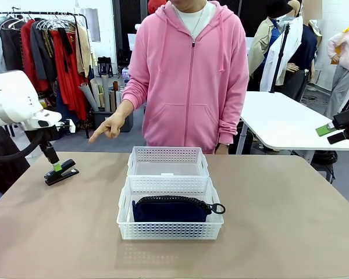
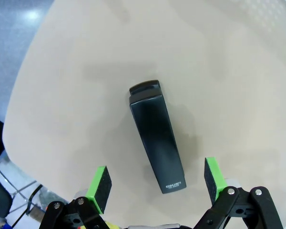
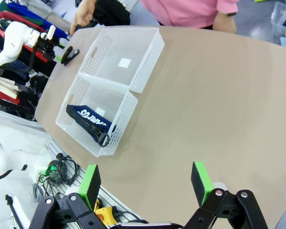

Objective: Distribute items into two baskets.
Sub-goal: Pick up the Stapler that the person points to.

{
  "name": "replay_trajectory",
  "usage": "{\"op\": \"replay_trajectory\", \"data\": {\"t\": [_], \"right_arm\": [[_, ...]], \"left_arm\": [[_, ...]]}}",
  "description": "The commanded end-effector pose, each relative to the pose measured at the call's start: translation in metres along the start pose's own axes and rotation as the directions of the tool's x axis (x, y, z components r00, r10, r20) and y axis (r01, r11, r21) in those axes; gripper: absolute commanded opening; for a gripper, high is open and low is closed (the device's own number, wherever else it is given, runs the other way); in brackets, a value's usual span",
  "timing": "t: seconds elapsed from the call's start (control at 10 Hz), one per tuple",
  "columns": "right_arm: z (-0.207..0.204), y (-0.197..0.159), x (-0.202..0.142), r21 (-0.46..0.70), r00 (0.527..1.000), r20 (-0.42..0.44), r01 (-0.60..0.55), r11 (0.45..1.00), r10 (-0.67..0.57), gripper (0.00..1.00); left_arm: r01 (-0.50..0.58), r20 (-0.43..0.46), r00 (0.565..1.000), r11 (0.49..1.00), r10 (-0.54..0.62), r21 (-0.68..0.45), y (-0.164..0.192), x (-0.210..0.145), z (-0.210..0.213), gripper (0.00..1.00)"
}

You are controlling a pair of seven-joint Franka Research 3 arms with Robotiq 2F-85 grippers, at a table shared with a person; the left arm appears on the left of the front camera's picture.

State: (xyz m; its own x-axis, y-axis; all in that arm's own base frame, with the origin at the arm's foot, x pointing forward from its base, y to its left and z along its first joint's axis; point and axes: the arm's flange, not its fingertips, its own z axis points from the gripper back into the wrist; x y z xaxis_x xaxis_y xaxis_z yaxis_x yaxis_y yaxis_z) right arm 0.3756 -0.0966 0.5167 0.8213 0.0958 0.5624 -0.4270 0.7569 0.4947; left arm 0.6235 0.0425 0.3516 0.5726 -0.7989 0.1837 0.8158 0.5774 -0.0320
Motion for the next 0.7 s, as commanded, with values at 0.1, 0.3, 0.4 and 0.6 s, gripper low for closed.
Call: {"op": "replay_trajectory", "data": {"t": [0.1, 0.3, 0.4, 0.6], "right_arm": [[0.001, 0.001, 0.001, 0.009, 1.000, 0.005, -0.002, 1.000, 0.002, 1.00], [0.001, 0.001, 0.001, 0.009, 1.000, 0.005, -0.002, 1.000, 0.002, 1.00], [0.001, 0.001, 0.001, 0.009, 1.000, 0.005, -0.002, 1.000, 0.002, 1.00], [0.001, 0.001, 0.001, 0.009, 1.000, 0.005, -0.002, 1.000, 0.002, 1.00]], "left_arm": [[0.026, 0.028, 0.999, 1.000, -0.026, -0.014, -0.002, -0.004, -0.015, 1.00], [0.031, 0.032, 0.999, 1.000, -0.031, -0.004, 0.002, -0.005, -0.024, 1.00], [0.031, 0.036, 0.999, 1.000, -0.031, -0.004, 0.002, -0.003, -0.025, 1.00], [0.040, 0.039, 0.998, 0.999, -0.040, -0.003, 0.001, -0.001, -0.032, 1.00]]}}
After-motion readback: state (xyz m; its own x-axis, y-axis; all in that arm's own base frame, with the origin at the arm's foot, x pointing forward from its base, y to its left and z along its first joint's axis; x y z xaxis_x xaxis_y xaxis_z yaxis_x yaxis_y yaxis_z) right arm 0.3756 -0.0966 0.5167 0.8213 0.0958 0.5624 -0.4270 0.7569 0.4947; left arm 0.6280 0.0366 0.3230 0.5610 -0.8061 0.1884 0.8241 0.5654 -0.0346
